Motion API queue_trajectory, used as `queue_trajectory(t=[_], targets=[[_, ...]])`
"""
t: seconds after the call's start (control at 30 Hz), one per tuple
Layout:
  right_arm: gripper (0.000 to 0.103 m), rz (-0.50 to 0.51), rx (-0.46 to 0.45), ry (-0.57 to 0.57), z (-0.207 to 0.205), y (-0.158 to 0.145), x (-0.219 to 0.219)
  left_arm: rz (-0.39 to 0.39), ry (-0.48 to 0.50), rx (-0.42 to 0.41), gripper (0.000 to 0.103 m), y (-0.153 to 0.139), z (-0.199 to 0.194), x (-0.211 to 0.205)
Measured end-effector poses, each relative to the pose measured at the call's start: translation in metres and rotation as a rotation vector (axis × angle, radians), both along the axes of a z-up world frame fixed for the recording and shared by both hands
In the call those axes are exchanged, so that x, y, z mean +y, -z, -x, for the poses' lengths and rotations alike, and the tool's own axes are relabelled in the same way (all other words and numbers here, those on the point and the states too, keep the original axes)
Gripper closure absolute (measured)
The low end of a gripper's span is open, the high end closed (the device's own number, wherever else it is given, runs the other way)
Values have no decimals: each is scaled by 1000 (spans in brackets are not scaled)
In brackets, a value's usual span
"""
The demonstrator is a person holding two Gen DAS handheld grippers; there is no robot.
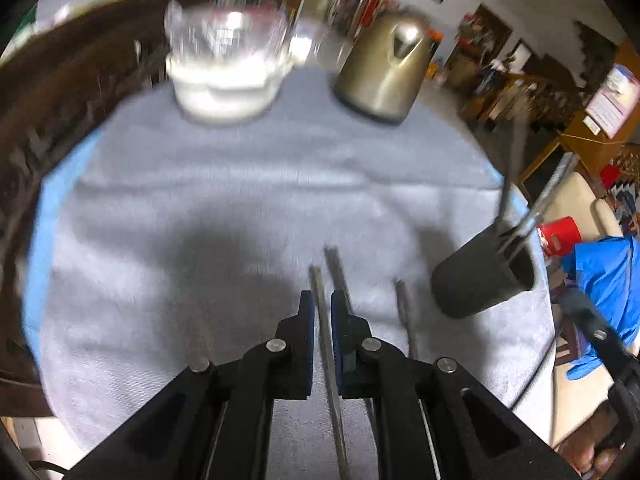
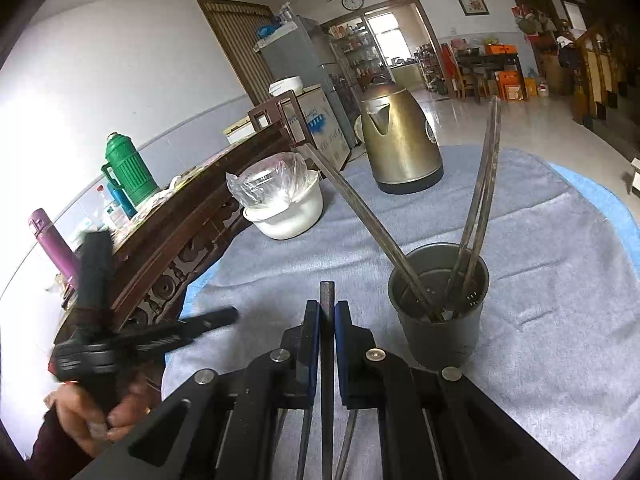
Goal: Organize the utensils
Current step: 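Lift the held chopsticks upright with both tools over the grey cup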
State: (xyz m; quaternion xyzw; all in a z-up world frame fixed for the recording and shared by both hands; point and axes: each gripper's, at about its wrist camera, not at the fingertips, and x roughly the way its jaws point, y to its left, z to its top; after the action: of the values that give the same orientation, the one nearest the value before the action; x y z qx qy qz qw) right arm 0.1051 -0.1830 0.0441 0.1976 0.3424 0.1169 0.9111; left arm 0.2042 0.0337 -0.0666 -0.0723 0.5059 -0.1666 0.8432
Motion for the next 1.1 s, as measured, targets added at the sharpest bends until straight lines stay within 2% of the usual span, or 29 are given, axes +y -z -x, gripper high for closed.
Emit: queue_trajectory(t=[0.1, 0.2, 0.37, 0.57, 0.73, 0.8, 0.9, 1.1], targets=[[95, -7, 4, 2, 0, 1, -4, 12, 11, 80, 94, 20, -21, -7], [95, -15, 9, 6, -1, 4, -9, -19, 41, 108, 85, 30, -34, -18], [95, -23, 18, 19, -2, 8, -16, -62, 34, 151, 84, 47, -55, -26], [95, -34, 24, 30, -5, 11, -25, -73, 38, 187, 85, 61, -58, -33], [95, -33, 24, 25, -7, 11, -25, -75, 38, 167, 85, 61, -60, -34], [95, -31, 17, 25, -6, 9, -25, -70, 31, 164, 94, 60, -60, -33], [95, -22, -1, 27, -2, 3, -26, -63, 4, 125, 95, 53, -54, -28], [95, -6, -63, 39, 7, -17, -29, -10, -19, -6, 97, 5, -30, -17]])
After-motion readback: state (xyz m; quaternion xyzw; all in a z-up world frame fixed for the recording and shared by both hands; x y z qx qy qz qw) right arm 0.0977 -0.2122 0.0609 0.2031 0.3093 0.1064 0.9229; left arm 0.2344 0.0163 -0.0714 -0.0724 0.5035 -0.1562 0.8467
